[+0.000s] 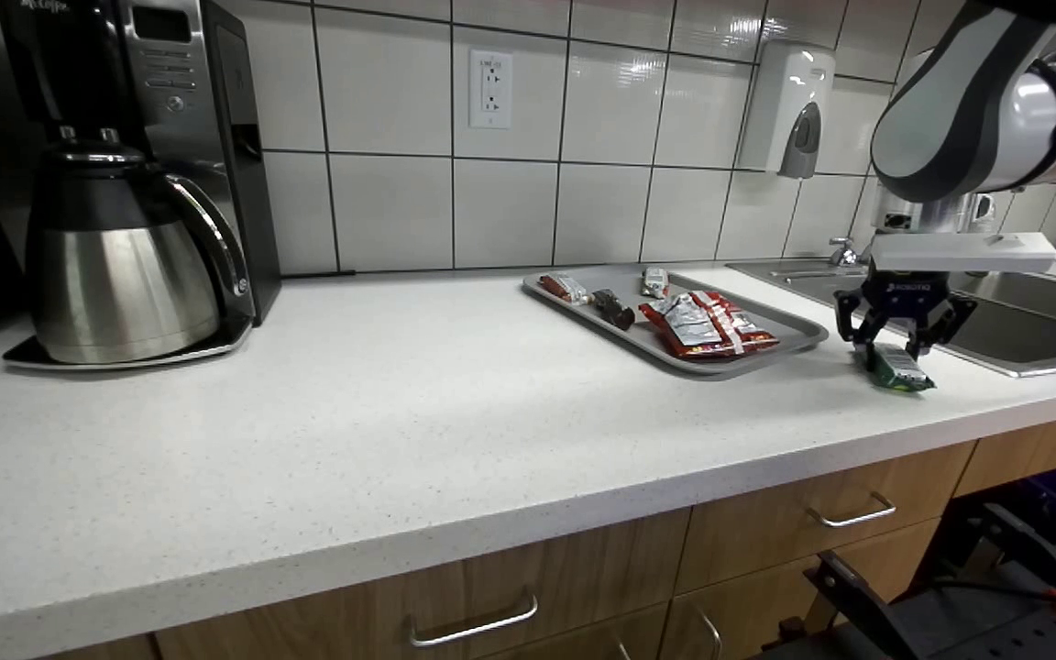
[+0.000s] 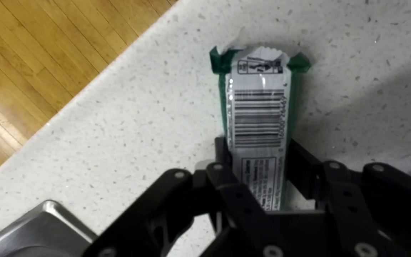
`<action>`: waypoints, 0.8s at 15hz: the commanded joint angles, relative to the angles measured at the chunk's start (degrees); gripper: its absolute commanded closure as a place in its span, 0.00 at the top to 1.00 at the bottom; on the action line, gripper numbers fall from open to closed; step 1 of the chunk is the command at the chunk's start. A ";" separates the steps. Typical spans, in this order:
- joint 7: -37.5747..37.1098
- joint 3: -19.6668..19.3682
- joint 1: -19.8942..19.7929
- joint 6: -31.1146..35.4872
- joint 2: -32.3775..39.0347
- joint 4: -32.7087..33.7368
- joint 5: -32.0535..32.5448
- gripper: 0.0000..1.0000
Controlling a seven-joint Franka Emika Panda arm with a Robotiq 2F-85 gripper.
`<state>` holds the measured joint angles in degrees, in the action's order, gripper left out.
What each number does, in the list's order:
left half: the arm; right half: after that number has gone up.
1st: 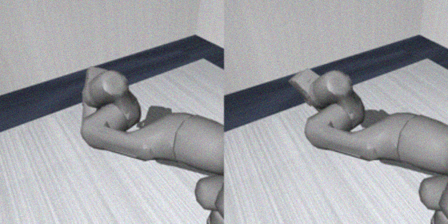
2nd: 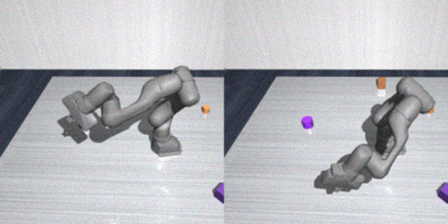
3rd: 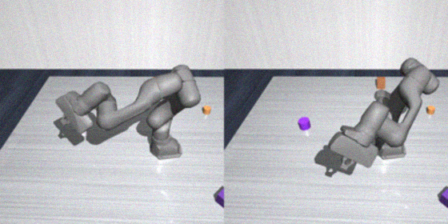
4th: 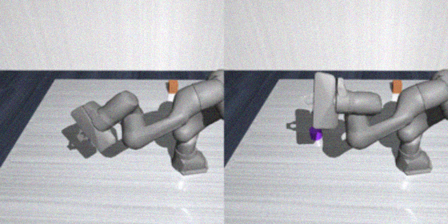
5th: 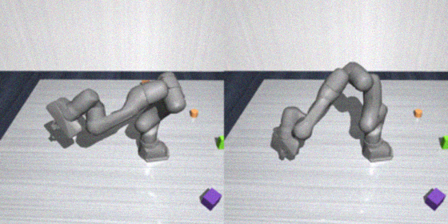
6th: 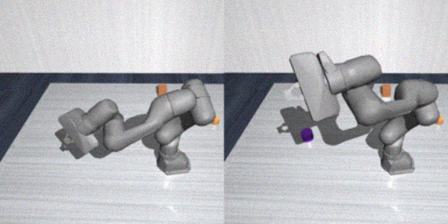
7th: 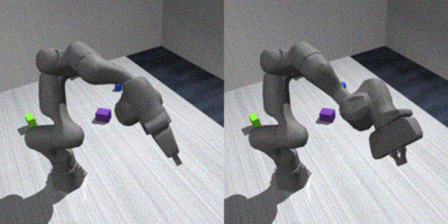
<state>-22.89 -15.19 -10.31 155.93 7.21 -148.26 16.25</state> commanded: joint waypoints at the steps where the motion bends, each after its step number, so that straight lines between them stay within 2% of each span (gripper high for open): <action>1: 0.10 -0.51 0.58 0.26 -1.03 -0.32 -0.76 0.16; 12: 3.49 1.54 -0.22 -3.41 -9.05 0.51 -7.63 0.16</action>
<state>-20.91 -14.76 -10.31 155.36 1.19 -148.21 10.36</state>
